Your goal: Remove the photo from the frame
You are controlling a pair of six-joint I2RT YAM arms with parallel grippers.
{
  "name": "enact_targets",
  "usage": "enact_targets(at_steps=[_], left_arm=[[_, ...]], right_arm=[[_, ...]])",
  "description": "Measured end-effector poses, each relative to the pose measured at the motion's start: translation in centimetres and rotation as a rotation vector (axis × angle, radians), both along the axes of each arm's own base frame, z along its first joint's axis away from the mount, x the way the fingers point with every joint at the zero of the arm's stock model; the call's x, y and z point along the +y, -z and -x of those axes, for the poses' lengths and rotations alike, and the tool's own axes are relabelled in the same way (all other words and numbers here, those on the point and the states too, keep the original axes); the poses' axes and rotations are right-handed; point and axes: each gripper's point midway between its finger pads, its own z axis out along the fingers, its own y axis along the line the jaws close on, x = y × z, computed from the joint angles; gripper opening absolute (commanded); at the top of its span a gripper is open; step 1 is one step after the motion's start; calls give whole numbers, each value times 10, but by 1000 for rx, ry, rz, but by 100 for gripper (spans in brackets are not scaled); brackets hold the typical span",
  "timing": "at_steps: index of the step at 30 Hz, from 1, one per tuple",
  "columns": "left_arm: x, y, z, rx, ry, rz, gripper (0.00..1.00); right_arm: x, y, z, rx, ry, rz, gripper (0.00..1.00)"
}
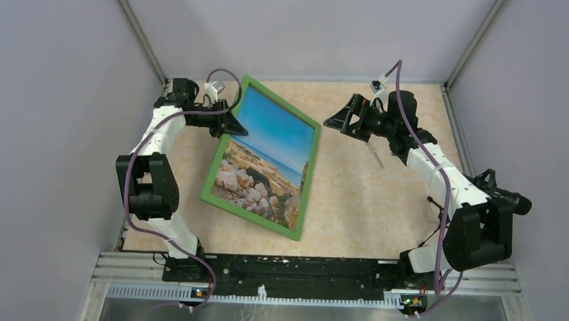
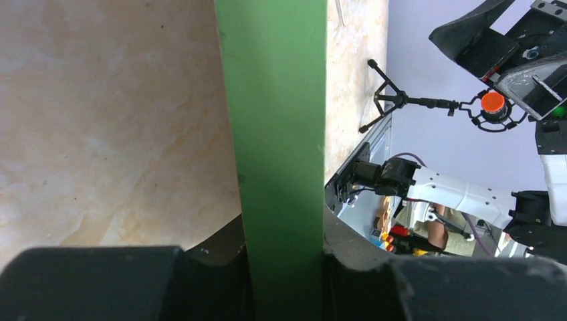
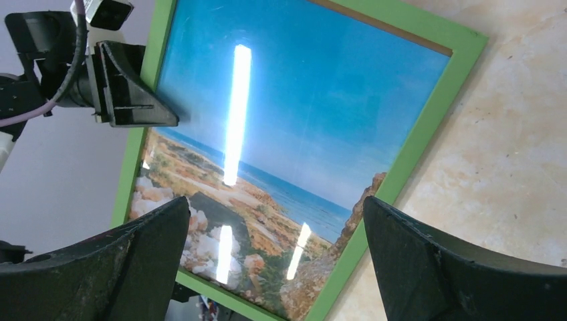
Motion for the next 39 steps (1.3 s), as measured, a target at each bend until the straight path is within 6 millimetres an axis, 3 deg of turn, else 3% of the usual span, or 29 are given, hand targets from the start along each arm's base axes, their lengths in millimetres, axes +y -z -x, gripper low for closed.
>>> enact_targets(at_steps=[3, 8, 11, 20, 24, 25, 27, 31, 34, 35, 39], left_arm=[[7, 22, 3, 2, -28, 31, 0], [11, 71, 26, 75, -56, 89, 0], [13, 91, 33, 89, -76, 141, 0], [18, 138, 13, 62, -120, 174, 0], [20, 154, 7, 57, -152, 140, 7], [21, 157, 5, 56, -161, 130, 10], [23, 163, 2, 49, -182, 100, 34], [31, 178, -2, 56, -235, 15, 62], [37, 169, -4, 72, -264, -19, 85], [40, 166, -7, 55, -272, -51, 89], [62, 160, -19, 2, -317, -220, 91]], right_arm=[[-1, 8, 3, 3, -16, 23, 99], [-2, 31, 7, 37, -39, 55, 99], [-2, 47, 8, 68, -53, 72, 99], [-4, 87, 10, 117, -102, 150, 99], [-5, 100, 10, 125, -120, 176, 99], [-5, 102, 10, 125, -124, 182, 99], [-6, 111, 10, 135, -137, 201, 99], [-9, 131, 13, 172, -166, 243, 99], [-11, 143, 14, 197, -189, 273, 99], [-11, 147, 14, 205, -196, 283, 99], [-13, 156, 14, 222, -213, 309, 99]])
